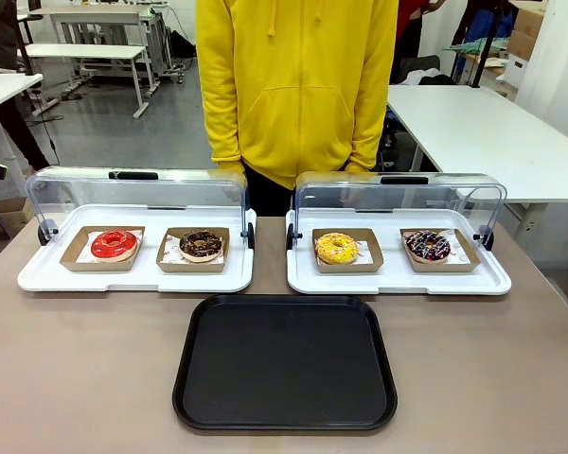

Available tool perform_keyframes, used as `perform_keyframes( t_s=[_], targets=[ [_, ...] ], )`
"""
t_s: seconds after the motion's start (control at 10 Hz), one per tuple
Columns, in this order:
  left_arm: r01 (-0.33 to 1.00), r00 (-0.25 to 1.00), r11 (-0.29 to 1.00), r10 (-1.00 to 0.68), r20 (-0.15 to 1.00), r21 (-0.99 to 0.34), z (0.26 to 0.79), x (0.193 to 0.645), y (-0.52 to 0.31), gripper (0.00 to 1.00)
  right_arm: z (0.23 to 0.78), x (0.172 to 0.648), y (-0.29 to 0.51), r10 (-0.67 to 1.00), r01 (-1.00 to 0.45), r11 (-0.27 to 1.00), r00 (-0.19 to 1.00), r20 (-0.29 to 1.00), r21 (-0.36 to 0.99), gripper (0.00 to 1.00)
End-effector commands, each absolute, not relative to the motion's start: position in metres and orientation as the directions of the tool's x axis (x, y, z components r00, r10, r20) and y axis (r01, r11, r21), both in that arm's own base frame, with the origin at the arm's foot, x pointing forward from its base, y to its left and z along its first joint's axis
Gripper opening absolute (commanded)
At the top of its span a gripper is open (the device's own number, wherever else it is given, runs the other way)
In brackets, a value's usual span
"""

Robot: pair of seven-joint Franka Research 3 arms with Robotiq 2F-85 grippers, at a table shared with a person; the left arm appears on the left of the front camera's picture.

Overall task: Move the second donut from the left to the tray.
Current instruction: Pick up the Paper togo box containing the Donut indicated by the person and place it on the Handle tray.

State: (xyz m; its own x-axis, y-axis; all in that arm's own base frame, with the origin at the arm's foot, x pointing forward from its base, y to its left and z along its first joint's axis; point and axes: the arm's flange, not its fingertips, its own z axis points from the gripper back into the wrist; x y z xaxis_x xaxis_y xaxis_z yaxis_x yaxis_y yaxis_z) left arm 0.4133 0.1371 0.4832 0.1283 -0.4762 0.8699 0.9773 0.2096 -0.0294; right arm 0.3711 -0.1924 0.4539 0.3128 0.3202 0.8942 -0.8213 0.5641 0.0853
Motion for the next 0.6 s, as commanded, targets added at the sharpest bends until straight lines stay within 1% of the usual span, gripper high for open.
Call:
perform_keyframes(
  t_s=[0.0, 0.5],
  targets=[
    [0.978, 0.126, 0.207, -0.475, 0.871, -0.028, 0.486, 0.4143, 0.137, 1.0, 0.4539, 0.3737, -0.1923, 0.311, -0.824, 0.563, 0.287, 0.906, 0.068, 1.0],
    [0.978, 0.126, 0.207, -0.475, 0.871, -0.028, 0.486, 0.4143, 0.137, 1.0, 0.4539, 0.3737, -0.1923, 0.311, -0.824, 0.563, 0.287, 0.906, 0.068, 1.0]
  ],
)
